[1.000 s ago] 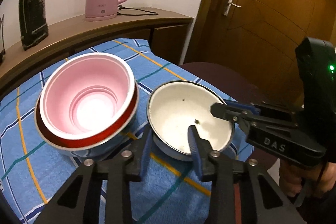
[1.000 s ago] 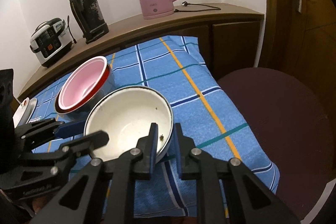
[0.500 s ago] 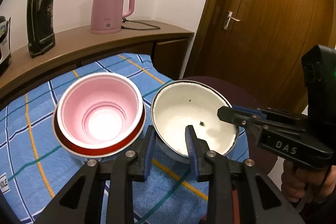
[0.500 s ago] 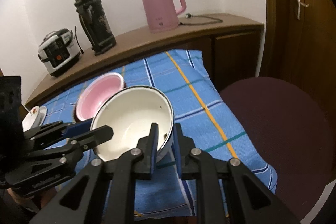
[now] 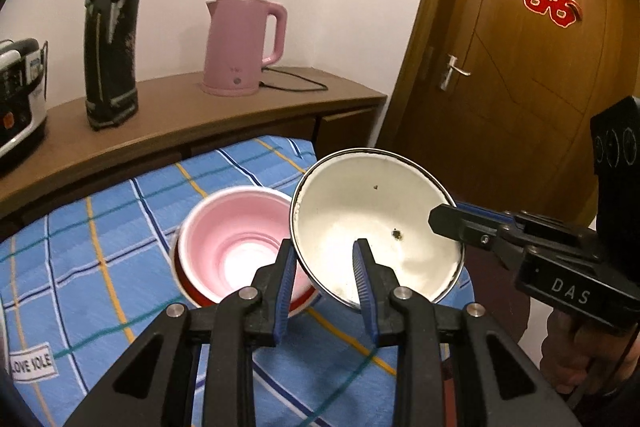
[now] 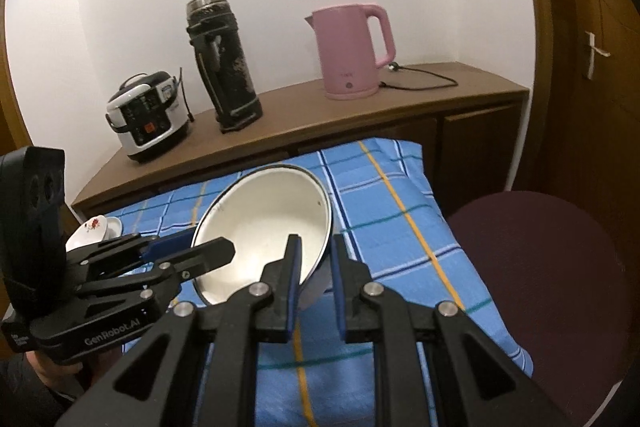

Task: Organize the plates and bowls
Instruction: 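Carry the white enamel bowl over the steel bowl with both tools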

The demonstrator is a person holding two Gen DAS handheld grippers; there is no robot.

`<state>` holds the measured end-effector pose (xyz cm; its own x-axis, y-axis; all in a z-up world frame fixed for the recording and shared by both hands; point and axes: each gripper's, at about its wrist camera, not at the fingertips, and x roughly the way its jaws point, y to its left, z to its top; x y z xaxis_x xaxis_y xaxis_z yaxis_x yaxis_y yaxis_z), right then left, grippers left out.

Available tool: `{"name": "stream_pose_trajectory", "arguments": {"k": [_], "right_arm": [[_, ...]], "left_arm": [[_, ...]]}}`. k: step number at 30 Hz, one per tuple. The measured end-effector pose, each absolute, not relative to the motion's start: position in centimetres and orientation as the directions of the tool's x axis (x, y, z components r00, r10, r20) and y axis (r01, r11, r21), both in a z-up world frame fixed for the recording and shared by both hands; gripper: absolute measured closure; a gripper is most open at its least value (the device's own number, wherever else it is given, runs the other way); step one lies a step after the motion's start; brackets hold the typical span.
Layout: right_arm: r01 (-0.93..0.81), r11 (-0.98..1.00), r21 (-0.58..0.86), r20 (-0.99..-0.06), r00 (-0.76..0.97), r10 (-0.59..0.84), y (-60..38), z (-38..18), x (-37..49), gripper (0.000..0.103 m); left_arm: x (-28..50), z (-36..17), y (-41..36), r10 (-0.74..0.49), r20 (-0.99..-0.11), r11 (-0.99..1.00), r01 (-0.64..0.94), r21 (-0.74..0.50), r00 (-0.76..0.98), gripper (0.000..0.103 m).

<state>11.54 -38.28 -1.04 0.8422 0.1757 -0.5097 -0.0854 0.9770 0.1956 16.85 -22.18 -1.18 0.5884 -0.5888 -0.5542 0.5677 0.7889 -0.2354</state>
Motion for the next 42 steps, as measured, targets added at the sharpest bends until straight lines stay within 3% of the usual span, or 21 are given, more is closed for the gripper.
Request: {"name": "stream_pose_trajectory", "arguments": {"k": [12,42], "right_arm": [[-0.114,0.979,0.170,-0.470,0.864,0.182,-35.7,1.5,13.5,0.089],[-0.110,0.978,0.178,-0.534,0.824,0.190,-34.5,-0.4,17.3,0.088]], "left_arm": [[18.5,0.8,-19.6,-0.573,-0.505,0.808,0.548,-0.217,0.646,0.071],[22.0,-1.8,-18.1,-0.581,-0.530,0.805,0.531,-0.264,0.617,0.071]]}}
